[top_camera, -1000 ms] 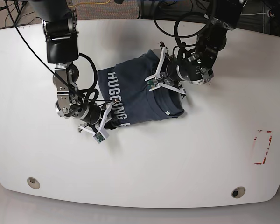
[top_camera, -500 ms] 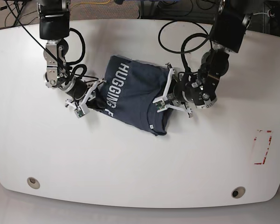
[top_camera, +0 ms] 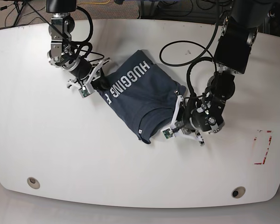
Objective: Layout the t-shirt on the table in an organized manner, then fold the t-shirt properly
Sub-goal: 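Grasp the bundle's edges with both grippers and rotate it square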
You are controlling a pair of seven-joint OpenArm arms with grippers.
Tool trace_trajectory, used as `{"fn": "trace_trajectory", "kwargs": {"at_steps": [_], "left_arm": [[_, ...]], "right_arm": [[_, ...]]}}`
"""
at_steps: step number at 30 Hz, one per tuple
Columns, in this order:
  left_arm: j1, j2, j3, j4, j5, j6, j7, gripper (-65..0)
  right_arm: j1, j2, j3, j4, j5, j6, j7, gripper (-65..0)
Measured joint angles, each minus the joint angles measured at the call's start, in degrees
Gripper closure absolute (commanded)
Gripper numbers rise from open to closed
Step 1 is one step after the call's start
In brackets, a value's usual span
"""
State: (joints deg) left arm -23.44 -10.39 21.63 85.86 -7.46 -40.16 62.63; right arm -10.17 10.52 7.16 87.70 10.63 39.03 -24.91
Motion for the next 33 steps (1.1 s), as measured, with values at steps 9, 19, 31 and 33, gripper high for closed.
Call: {"fn": "trace_trajectory", "kwargs": {"at_steps": [9, 19, 31, 33], "left_arm": [[1.9, 0.3, -8.0, 15.0, -0.5, 0.3, 5.5, -6.9], [16.3, 0.8, -7.8, 17.0, -6.1, 0.0, 6.3, -6.9], [27.1, 6.1, -8.2, 16.2, -5.4, 0.2, 2.7, -6.9], [27.4, 6.4, -8.2, 15.0, -5.6, 0.2, 2.3, -6.9]], "right_arm": [[-0.2, -0.3, 1.1, 11.7, -0.8, 0.0, -9.3, -7.9], [4.7, -0.5, 0.4, 11.7, -0.6, 0.0, -10.3, -8.2], [8.7, -0.3, -1.9, -3.3, -1.3, -0.2, -5.7, -8.1], [8.5, -0.3, -1.9, -4.6, -1.2, -0.2, -4.8, -8.1]]}}
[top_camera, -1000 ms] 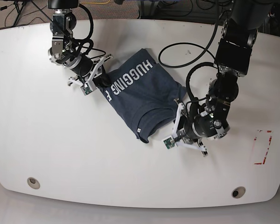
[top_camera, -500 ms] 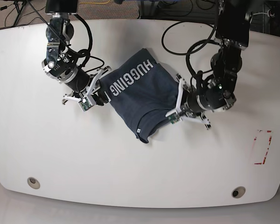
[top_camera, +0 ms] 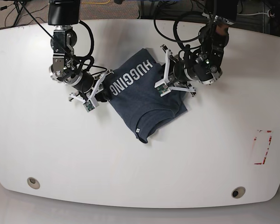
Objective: Layout the t-shirt on the table in an organized manner, then fold the t-shirt properly
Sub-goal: 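Grasp the bundle's edges with both grippers and rotate it square, then release the right gripper and grasp the bundle's middle with the left gripper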
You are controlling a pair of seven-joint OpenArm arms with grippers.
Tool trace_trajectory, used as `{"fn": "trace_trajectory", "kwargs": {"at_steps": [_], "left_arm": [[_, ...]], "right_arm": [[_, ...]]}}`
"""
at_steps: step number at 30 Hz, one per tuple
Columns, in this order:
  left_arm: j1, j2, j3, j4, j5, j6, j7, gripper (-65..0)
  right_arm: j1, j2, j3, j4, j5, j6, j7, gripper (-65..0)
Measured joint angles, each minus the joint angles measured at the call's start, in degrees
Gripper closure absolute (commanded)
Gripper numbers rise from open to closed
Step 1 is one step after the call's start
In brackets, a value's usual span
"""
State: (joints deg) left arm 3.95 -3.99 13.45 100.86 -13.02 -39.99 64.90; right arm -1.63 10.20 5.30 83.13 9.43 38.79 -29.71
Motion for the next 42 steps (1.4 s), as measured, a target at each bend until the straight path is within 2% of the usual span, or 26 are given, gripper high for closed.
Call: {"fn": "trace_trajectory", "kwargs": {"at_steps": [6, 12, 18, 23, 27, 34, 37, 38, 42], "left_arm": [[-1.2, -0.4, -1.2, -6.2, -1.1, -0.3, -3.5, -6.9], [-4.5, -2.1, -5.0, -9.3, -1.0, -0.3, -4.0, -6.9], [-6.2, -6.3, -7.0, -9.7, -0.5, 0.0, -3.6, -6.9], [-6.9, -9.3, -8.7, -9.5, 0.1, 0.1, -2.6, -6.9], [-7.6, -10.5, -8.6, -8.2, -0.1, 0.1, -3.0, -6.9], [-8.2, -10.5, -9.7, -2.9, -0.3, 0.0, -2.8, -6.9], [-9.7, -9.8, -10.3, -0.3, -0.3, 0.0, -2.9, -6.9], [-10.2, -9.0, -10.6, 0.1, -0.1, 0.7, -2.8, -6.9], [-11.9, -3.0, -11.8, 0.6, 3.1, 9.3, -4.8, -6.9]], "right_arm": [[-1.9, 0.1, 0.0, -0.5, 0.6, -0.2, 1.7, -8.1], [-7.0, -0.1, -0.2, 3.8, 1.3, -0.2, 1.9, -8.1], [-10.2, -3.7, -0.2, 7.7, 0.6, -4.0, 0.9, -8.6], [-10.7, -5.9, -0.5, 8.4, 0.9, -3.8, -1.2, -8.4], [-10.5, -6.8, -0.6, 10.1, 0.6, -3.8, -4.1, -8.6], [-10.7, -7.4, 0.0, 18.6, -0.1, -3.7, -10.4, -8.6], [-10.6, -6.3, 0.0, 24.0, 0.5, -3.2, -12.7, -8.2], [-10.6, -5.5, -0.1, 25.5, 0.7, -3.3, -13.3, -8.2], [-10.3, -2.1, 0.1, 28.6, 0.8, -3.2, -13.9, -8.2]]}}
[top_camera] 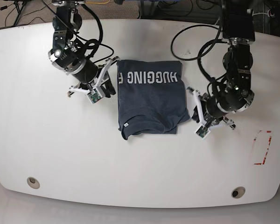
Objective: Layout the t-shirt on the table in an organized manner, then fold the t-shirt properly
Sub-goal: 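Release the right gripper and grasp the bundle's middle with the left gripper, then drag the folded bundle with the left gripper toward the table's edge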
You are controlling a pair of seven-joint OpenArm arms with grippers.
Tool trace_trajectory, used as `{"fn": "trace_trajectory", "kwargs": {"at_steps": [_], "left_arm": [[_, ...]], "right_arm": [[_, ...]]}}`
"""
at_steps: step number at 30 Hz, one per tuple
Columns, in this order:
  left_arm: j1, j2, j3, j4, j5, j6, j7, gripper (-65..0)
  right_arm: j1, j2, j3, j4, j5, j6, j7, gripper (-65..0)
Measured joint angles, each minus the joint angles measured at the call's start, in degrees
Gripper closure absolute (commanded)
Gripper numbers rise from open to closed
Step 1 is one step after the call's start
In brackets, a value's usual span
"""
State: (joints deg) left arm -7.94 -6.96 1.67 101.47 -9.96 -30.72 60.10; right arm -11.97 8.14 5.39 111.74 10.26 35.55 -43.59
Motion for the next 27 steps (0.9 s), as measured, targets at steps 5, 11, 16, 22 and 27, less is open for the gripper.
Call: {"fn": "trace_trajectory", "kwargs": {"at_steps": [5, 11, 16, 22, 27], "left_arm": [[-0.2, 5.9, 5.7, -0.2, 5.8, 7.3, -13.7, -7.1], [-0.1, 9.3, 16.8, -6.6, 17.5, 13.5, -28.7, -7.1], [1.3, 13.4, 20.9, -16.1, 26.2, 17.8, -34.0, -7.1], [3.8, 14.9, 21.3, -23.7, 30.9, 21.4, -41.9, -7.1], [6.3, 13.9, 22.0, -29.4, 32.3, 22.6, -48.5, -7.1]], "right_arm": [[-0.1, 2.0, 4.1, -0.2, -0.6, 0.0, -0.7, -8.2], [1.3, 1.7, 8.8, -0.4, -0.2, 0.5, -0.5, -8.2], [1.2, 1.5, 12.3, -0.4, 0.2, 0.4, -0.6, -8.2], [1.0, 1.8, 13.4, -0.4, 0.0, 0.2, -0.6, -8.2], [0.5, 1.4, 13.2, -0.4, 0.4, 0.5, -0.5, -8.1]]}}
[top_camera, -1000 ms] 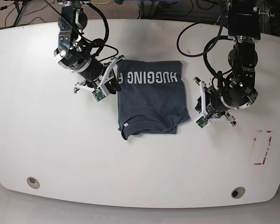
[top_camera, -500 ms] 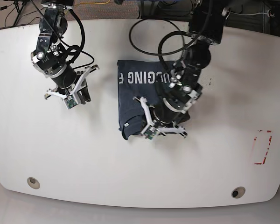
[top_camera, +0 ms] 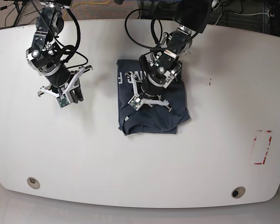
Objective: Layout the t-shirt on the table in an organized manner, then fold the t-shirt properly
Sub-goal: 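Drag the folded bundle with the left gripper toward the table's edge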
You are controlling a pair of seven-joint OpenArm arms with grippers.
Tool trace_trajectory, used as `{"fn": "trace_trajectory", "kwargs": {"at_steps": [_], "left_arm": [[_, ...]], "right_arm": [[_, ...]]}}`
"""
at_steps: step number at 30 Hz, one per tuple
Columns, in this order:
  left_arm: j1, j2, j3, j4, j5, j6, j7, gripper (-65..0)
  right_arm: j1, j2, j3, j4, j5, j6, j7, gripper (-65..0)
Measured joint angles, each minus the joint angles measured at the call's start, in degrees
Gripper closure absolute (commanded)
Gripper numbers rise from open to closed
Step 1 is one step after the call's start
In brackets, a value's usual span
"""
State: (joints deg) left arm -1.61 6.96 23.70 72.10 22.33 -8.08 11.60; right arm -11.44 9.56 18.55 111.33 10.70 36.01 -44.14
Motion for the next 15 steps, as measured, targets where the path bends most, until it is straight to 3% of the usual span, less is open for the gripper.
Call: {"fn": "trace_trajectory", "kwargs": {"at_steps": [3, 9, 15], "left_arm": [[0.1, -1.1, -0.4, -2.7, -0.2, 0.7, -4.2, -7.1], [-1.0, -5.4, -1.9, -6.2, -3.0, -1.8, -11.9, -7.1], [-0.8, -13.9, -3.7, -7.8, -4.7, -4.2, -21.2, -7.1]], "right_arm": [[-0.5, 0.0, 0.0, 0.0, -0.1, 0.0, 0.0, -8.1], [-0.7, 0.1, 0.2, 0.0, -0.2, 0.0, 0.0, -8.1], [-0.4, 0.1, 0.1, 0.0, -0.2, 0.0, -0.1, -8.1]]}}
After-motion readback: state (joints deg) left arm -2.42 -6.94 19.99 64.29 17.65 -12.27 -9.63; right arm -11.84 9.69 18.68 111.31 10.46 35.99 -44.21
